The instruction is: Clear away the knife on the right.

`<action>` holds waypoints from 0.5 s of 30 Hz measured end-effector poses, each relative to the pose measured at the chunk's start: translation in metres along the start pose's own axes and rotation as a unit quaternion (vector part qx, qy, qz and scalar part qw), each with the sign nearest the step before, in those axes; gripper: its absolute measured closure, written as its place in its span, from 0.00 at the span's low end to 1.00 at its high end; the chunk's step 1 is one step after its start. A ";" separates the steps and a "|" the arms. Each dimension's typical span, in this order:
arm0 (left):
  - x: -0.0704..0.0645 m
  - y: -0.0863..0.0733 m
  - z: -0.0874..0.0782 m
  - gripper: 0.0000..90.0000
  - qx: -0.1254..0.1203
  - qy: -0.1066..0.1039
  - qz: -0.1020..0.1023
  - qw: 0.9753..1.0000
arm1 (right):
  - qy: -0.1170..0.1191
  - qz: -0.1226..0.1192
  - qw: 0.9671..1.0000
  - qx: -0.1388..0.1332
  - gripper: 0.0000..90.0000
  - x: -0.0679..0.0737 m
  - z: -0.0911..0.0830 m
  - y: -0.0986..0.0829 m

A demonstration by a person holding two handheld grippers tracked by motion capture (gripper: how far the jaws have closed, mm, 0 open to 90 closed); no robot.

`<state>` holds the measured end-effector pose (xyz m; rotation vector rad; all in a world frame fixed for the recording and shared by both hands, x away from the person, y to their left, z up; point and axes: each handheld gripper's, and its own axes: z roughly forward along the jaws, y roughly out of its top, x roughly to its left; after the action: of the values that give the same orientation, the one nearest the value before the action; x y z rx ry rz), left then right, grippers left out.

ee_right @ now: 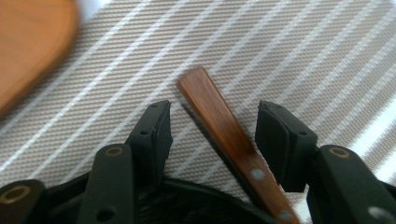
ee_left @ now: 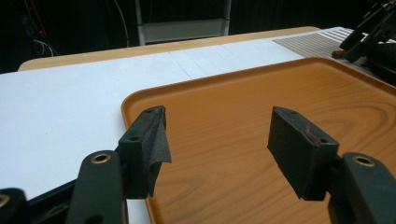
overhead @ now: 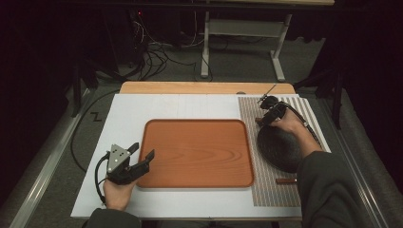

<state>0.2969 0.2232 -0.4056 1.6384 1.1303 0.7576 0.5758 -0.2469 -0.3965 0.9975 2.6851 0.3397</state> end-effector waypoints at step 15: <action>0.000 -0.001 0.000 0.41 0.000 0.005 -0.003 1.000 | -0.030 0.135 0.990 0.002 0.54 -0.040 0.001 -0.019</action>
<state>0.2964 0.2234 -0.4062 1.6321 1.1422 0.7621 0.5937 -0.2873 -0.3965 1.3525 2.4998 0.3496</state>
